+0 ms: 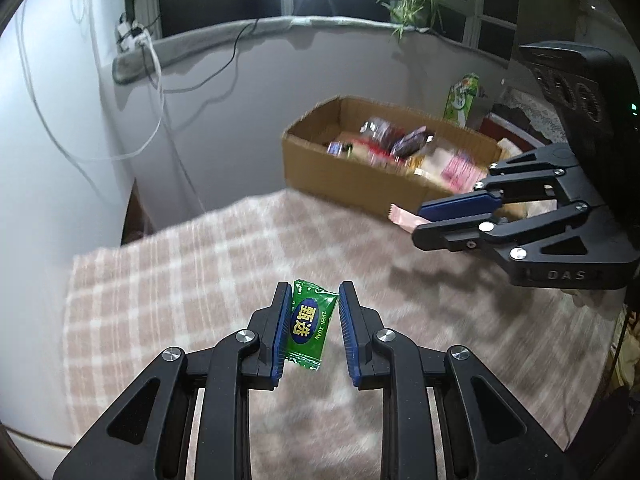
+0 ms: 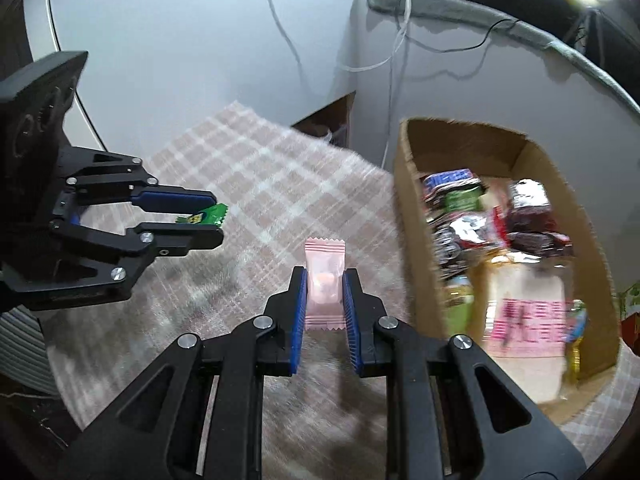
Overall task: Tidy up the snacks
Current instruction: 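Lift the green and pink candies and carry both over the box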
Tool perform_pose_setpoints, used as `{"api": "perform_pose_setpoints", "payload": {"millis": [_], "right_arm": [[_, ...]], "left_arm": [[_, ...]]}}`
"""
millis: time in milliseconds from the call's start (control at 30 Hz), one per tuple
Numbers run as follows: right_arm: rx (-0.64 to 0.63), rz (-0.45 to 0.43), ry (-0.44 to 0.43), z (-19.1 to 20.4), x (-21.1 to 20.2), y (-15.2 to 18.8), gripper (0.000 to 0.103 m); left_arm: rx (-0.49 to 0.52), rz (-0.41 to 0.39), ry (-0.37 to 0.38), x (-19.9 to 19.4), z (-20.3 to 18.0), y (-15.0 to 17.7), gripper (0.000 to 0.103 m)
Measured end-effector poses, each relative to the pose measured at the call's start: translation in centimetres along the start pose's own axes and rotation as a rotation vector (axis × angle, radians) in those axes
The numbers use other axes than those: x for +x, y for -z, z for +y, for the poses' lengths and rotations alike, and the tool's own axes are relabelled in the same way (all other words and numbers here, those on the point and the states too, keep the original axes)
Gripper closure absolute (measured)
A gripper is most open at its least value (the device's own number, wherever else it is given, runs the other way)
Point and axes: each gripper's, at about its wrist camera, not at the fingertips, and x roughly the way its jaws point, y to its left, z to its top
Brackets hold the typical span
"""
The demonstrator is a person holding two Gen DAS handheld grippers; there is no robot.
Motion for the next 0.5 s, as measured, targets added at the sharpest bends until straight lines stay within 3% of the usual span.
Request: {"api": "perform_pose_setpoints", "payload": {"millis": [200,500], "right_arm": [[0.018,-0.062,0.067,-2.2,-3.0,-0.5,0.085],[0.096,-0.080,0.153,-6.8,-4.9,0.6,0.084]], "left_arm": [[0.039,-0.051,0.025,0.4,-1.8,-3.4,0.081],[0.088,-0.095,0.072,2.7,-5.6,-7.1,0.081]]}}
